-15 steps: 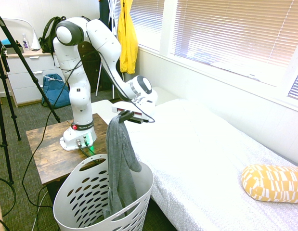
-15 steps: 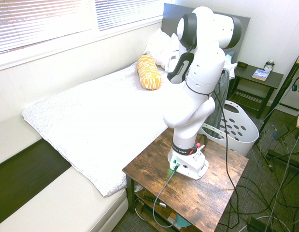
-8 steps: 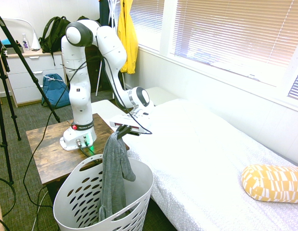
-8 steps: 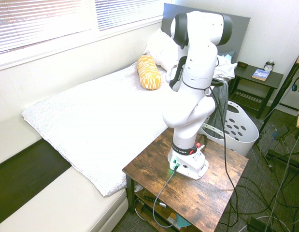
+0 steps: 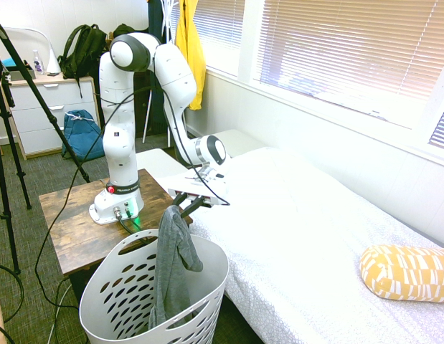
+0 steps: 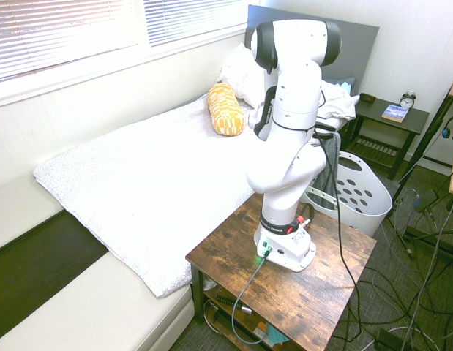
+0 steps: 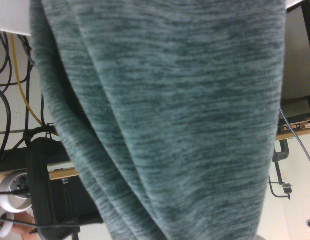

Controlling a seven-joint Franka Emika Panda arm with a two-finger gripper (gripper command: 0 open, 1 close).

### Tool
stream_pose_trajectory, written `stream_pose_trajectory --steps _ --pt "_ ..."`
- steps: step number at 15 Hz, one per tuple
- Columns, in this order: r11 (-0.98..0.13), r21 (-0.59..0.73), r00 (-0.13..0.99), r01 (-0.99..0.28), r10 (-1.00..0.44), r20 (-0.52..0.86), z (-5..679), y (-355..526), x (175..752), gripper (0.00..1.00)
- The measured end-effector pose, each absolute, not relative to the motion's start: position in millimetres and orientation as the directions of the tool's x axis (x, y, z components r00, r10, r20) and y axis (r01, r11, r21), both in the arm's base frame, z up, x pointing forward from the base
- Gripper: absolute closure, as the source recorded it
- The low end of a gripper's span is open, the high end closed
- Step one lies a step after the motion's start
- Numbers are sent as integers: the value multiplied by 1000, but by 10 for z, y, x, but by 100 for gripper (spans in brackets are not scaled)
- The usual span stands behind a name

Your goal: Put my clothes in the laundry bag

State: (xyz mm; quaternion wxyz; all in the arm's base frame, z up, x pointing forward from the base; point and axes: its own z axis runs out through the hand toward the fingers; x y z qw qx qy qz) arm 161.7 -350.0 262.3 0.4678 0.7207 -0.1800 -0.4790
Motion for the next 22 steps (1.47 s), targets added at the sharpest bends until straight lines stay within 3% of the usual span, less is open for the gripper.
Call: stream_pose_trajectory --steps 3,7,14,18,22 --pt "-519 855 607 5 -678 -416 2393 -3621 1722 0" --pt "-504 831 683 -238 -694 -225 2302 -3844 2007 0" --pt "-358 727 646 -587 -748 153 2282 -3789 2370 0" --pt "-350 520 549 -779 -781 297 2972 -3409 3343 0" --pt "-467 258 530 -846 -790 306 3847 -2102 4598 0"
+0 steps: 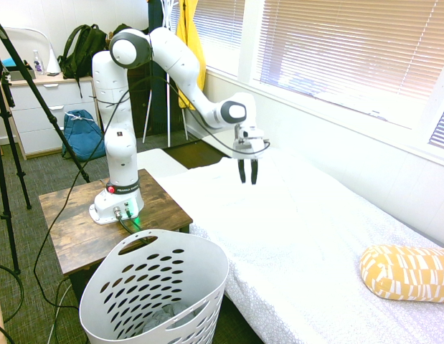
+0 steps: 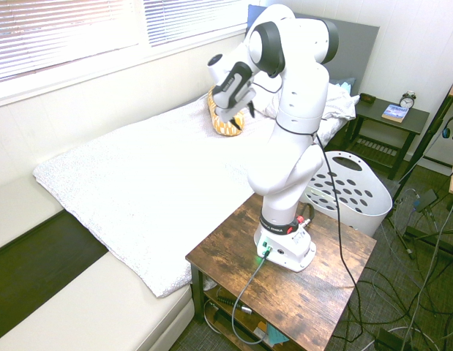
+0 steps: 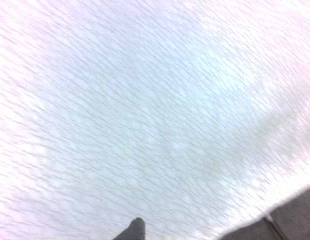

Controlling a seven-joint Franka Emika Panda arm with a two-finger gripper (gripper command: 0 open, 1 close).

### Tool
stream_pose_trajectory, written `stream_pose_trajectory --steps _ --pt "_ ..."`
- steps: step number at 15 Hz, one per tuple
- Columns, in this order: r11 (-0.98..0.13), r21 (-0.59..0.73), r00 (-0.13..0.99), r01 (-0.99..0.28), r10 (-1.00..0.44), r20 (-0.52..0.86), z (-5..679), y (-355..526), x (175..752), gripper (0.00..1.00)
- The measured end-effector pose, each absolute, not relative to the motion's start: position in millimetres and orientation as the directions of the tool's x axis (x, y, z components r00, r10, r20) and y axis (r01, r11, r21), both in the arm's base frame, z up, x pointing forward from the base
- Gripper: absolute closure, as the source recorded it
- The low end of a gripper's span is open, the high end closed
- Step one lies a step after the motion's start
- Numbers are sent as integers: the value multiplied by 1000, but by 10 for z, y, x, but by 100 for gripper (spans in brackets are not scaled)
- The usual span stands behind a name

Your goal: Put my clothes in the laundry bag

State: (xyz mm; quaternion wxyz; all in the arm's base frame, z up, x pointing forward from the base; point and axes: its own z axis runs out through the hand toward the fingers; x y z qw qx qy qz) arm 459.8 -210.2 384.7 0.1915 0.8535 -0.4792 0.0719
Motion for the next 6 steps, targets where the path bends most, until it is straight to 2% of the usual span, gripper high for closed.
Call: stream_pose_trajectory --steps 3,6 --pt "-600 143 615 -787 -742 268 4313 -883 5188 0" --pt "-686 56 681 -725 -703 205 4476 91 5303 0"
